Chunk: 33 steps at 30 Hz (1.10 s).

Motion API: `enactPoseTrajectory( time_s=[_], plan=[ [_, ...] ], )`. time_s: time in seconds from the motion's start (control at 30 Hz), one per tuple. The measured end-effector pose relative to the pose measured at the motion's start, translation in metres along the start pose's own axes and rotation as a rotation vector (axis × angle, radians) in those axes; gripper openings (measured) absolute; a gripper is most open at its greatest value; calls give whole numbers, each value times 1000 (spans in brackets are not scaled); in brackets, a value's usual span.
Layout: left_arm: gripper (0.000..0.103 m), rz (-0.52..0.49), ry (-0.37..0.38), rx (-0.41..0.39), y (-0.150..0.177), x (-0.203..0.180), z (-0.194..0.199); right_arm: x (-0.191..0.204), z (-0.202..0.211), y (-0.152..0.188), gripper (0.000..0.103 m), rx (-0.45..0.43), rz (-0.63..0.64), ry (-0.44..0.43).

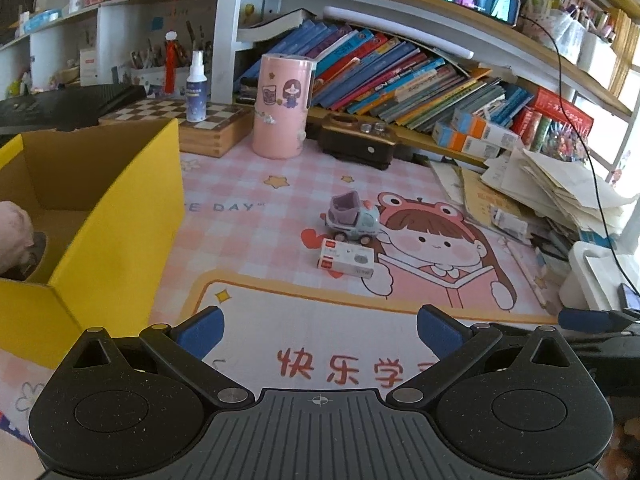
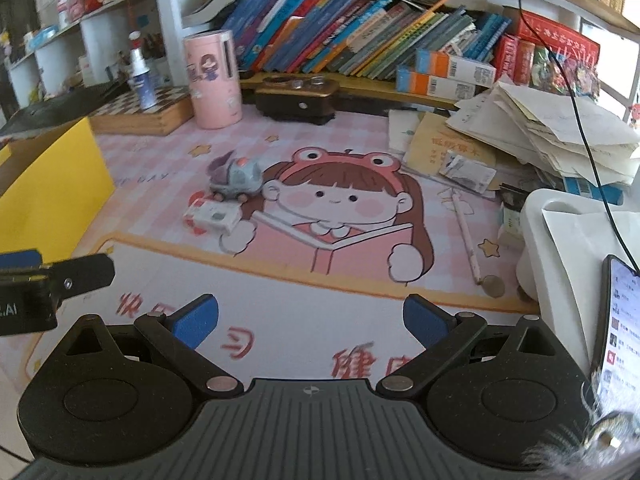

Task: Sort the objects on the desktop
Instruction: 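Lower the left gripper onto the white stapler box and close it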

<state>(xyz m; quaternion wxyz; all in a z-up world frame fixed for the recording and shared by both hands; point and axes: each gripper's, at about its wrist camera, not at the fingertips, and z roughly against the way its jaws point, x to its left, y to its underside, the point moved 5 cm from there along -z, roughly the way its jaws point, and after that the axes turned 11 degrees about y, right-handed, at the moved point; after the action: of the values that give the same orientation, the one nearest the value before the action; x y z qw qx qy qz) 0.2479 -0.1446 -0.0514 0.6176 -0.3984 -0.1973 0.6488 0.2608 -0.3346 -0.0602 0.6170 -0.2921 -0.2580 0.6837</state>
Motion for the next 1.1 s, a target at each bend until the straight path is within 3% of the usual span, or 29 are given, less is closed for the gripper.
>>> enactPoseTrajectory(
  time_s=[0.37,1.1],
  plan=[
    [103,5,-9,4,-4,-3,-40,-19,-26,-25,99,-14,-40,46],
    [102,-65,-27,48,-10,-6,-111,-24,-44,-43,97,-19,-67,17]
  ],
)
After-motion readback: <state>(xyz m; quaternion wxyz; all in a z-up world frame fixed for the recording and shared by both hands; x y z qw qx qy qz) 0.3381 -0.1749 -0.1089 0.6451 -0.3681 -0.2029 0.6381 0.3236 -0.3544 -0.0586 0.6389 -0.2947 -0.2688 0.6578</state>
